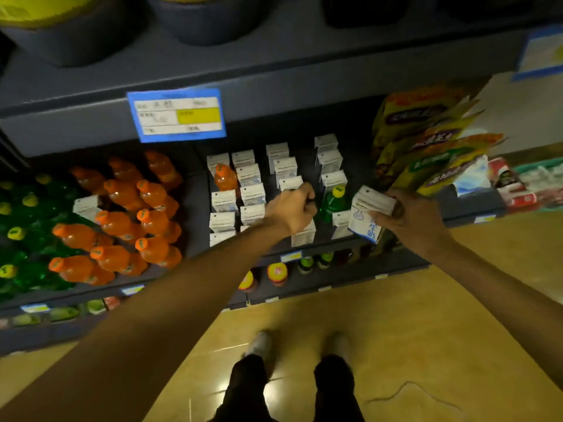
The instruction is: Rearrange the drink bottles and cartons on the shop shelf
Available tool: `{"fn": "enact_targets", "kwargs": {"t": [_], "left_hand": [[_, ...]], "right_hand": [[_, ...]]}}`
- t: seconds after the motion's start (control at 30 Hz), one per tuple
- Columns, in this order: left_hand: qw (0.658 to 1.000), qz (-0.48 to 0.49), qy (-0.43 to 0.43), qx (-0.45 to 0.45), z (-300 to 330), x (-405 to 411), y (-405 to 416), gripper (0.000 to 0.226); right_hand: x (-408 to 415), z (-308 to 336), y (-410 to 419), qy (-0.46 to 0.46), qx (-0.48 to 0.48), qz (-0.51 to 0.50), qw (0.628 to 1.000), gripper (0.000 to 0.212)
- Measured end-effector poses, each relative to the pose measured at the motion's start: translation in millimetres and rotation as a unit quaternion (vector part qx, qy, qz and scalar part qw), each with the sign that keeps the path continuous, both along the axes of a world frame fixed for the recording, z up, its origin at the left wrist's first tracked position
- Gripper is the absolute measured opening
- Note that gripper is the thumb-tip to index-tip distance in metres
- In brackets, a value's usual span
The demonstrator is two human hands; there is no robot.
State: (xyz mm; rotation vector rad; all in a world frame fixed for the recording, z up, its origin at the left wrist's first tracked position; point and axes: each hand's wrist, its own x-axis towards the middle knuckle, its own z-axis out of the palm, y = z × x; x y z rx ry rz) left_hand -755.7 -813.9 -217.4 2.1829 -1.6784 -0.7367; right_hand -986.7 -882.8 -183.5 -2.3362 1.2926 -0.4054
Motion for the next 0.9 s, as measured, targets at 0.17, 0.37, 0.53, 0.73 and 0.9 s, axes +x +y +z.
{"fn": "enact_targets", "kwargs": {"t": [0.17, 0.37, 0.53, 0.73, 0.9], "left_hand": [[0.998, 0.038, -0.051, 0.027, -8, -38, -36, 0.028], [0.994, 0.070, -0.059, 0.060, -28, -78, -81, 0.047], [0.988, 0.109, -0.066, 0.092, -52, -83, -95, 0.047], [0.994, 0.079, -0.033, 0.069, -65, -71, -101, 0.030], [0.996, 0.071, -0.030, 0.040, -49, -60, -96, 0.031]], "right_hand": [[-28, -14, -44, -0.044, 0.024, 0.020, 0.999, 0.038], [-45, -27, -68, -0.055, 0.035, 0.045, 0.997, 0.043], [-56, -34, -81, -0.041, 0.024, 0.077, 0.996, 0.043], [-51, -36, -87, -0.040, 0.029, 0.072, 0.996, 0.044], [-47, -37, -88, -0.025, 0.031, 0.083, 0.996, 0.046]]}}
